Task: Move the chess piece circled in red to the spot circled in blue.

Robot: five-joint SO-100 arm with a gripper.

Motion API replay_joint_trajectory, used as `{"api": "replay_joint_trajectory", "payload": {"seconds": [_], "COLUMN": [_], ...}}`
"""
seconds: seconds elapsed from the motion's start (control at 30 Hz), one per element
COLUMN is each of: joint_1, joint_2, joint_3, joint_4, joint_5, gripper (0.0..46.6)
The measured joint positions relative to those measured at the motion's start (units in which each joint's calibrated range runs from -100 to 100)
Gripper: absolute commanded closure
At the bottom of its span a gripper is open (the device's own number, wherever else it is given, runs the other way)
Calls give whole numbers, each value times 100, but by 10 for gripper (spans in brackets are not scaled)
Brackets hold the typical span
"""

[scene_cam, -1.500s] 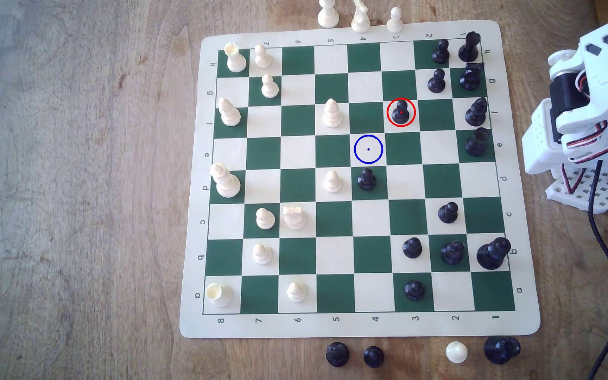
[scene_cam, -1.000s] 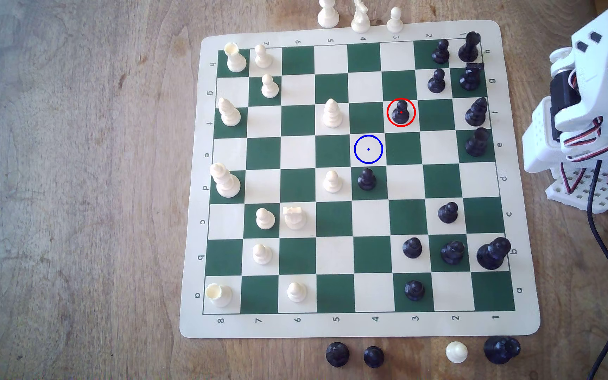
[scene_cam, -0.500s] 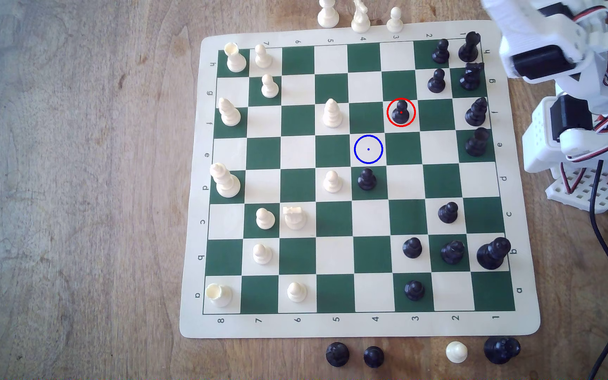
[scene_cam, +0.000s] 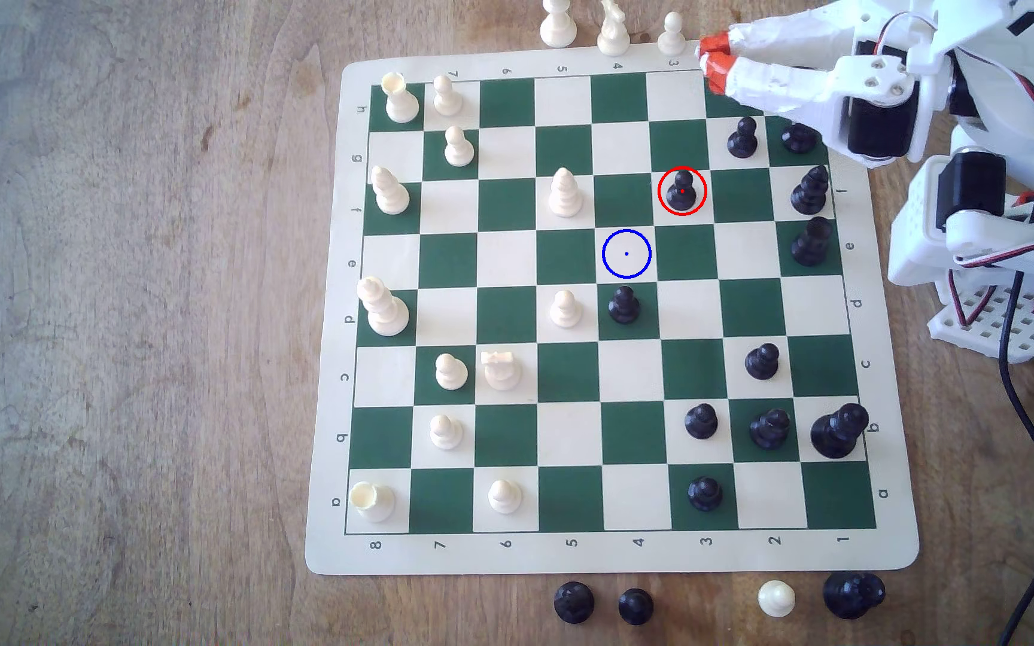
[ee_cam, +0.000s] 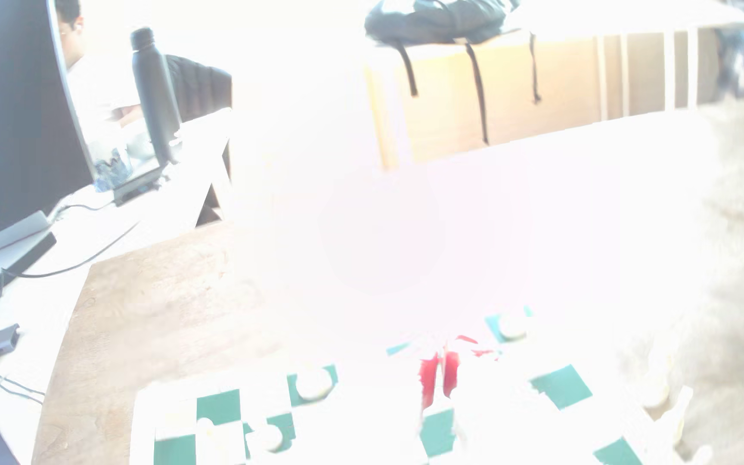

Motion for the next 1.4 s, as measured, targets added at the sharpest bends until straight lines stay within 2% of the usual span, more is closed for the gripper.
{"api": "replay_joint_trajectory", "payload": {"seconds": [0.03,0.17,0.27,0.33,0.53,0.6,0.83,0.87,0.97,1.17,1.4], "joint_1": [111,494,487,583,848,892,804,789,782,774,715], "joint_2": [59,235,645,1491,2933,3536,4675,4776,5086,5672,6133], "joint_3": [-18,-99,-479,-1139,-1789,-2160,-2865,-2892,-2892,-2892,-2892], "joint_4": [422,1028,1394,1769,1888,2080,2518,2542,2542,2422,2112], "joint_5": [-78,-132,-142,-181,-337,-405,-650,-659,-664,-664,-742], "gripper": [463,457,455,402,383,358,326,318,336,303,298]}}
